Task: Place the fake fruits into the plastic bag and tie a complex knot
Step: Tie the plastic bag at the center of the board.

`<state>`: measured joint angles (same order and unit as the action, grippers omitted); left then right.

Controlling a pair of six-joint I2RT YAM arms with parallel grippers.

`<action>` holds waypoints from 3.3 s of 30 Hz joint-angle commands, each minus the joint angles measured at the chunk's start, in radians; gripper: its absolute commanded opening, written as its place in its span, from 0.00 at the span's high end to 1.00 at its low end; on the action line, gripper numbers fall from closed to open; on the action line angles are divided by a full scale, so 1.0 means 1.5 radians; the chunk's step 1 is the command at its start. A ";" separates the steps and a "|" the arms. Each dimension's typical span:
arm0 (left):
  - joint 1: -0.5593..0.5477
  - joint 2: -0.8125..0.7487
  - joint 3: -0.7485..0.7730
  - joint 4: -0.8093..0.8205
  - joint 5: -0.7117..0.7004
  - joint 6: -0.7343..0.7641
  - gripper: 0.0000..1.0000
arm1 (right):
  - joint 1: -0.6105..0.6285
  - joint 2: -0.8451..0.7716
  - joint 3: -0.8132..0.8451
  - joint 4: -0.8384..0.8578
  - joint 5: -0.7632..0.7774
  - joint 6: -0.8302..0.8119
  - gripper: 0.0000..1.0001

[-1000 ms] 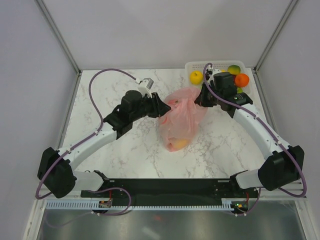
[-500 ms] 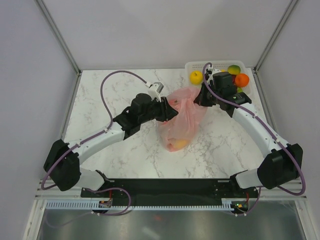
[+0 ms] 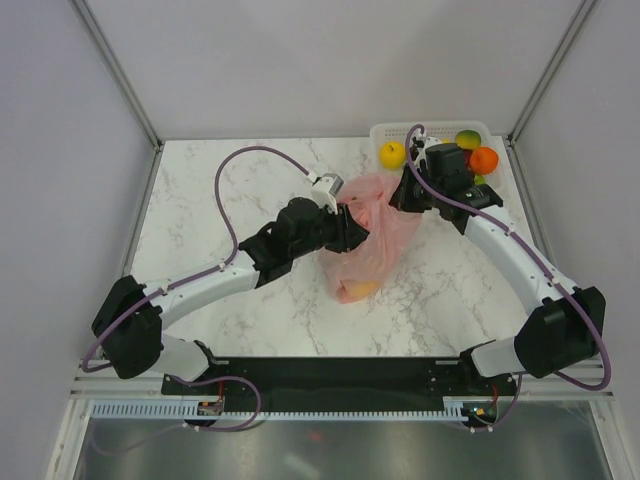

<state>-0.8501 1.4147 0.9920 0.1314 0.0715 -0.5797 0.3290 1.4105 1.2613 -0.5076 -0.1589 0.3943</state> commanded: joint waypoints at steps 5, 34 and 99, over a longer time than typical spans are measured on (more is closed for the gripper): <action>-0.014 0.005 0.041 0.011 -0.053 0.018 0.63 | -0.001 0.005 0.021 0.032 0.005 0.008 1.00; 0.184 0.004 0.089 -0.029 0.274 -0.069 0.31 | -0.002 -0.003 0.014 0.033 0.009 0.003 1.00; 0.202 0.066 0.173 -0.175 0.132 0.065 0.98 | 0.008 -0.033 0.046 0.005 0.207 -0.049 1.00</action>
<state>-0.5602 1.5433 1.2095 -0.0154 0.3767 -0.5945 0.3599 1.3937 1.2972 -0.5087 0.0101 0.3645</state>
